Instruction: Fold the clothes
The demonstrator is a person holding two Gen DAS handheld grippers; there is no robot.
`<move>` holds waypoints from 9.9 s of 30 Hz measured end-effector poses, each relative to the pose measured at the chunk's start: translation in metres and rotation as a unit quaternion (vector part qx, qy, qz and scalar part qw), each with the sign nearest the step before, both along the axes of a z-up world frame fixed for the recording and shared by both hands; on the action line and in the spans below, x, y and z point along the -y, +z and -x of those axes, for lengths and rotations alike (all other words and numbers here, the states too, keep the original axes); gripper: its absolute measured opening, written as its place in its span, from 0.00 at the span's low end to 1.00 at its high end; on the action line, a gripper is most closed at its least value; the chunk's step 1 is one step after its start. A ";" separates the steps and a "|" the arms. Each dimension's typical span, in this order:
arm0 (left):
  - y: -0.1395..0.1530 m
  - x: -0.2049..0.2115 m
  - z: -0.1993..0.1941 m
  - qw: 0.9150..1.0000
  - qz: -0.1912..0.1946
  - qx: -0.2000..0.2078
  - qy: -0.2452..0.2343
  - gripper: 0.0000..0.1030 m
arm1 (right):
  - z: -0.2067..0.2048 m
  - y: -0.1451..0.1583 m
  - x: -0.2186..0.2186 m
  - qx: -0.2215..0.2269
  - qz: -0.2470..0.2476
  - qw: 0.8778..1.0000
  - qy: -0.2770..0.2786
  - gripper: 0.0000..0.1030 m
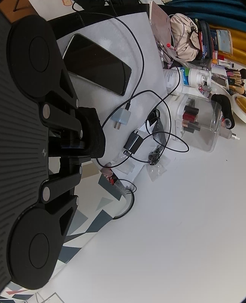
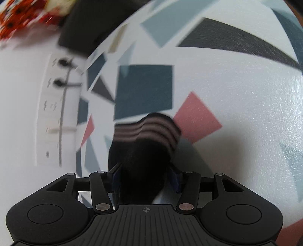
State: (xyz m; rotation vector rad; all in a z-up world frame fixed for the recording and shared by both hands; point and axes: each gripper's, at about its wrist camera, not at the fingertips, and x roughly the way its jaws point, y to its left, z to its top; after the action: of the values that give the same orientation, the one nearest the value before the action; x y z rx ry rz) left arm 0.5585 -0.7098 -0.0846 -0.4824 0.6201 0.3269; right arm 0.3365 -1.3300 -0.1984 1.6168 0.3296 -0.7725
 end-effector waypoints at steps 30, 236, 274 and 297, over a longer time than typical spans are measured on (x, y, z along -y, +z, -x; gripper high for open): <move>0.004 0.186 0.032 0.916 -0.039 0.057 -0.396 0.07 | -0.029 0.076 -0.037 -0.130 0.298 0.933 0.153 0.94; -0.086 0.352 -0.036 0.836 -0.003 -0.115 -0.537 0.34 | -0.009 0.031 -0.022 -0.179 0.333 0.844 0.380 0.80; -0.099 0.324 -0.011 0.880 -0.098 -0.176 -0.431 1.00 | -0.071 0.018 -0.058 -0.119 0.446 0.731 0.502 0.99; -0.101 0.322 -0.007 0.873 -0.112 -0.144 -0.453 1.00 | -0.080 0.020 -0.062 -0.136 0.444 0.722 0.513 0.99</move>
State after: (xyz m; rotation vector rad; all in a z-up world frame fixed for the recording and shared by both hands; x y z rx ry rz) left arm 0.5650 -1.0321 -0.1860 0.1190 1.0145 -0.4357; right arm 0.4164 -1.2682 -0.1781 0.2365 0.8210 -0.1785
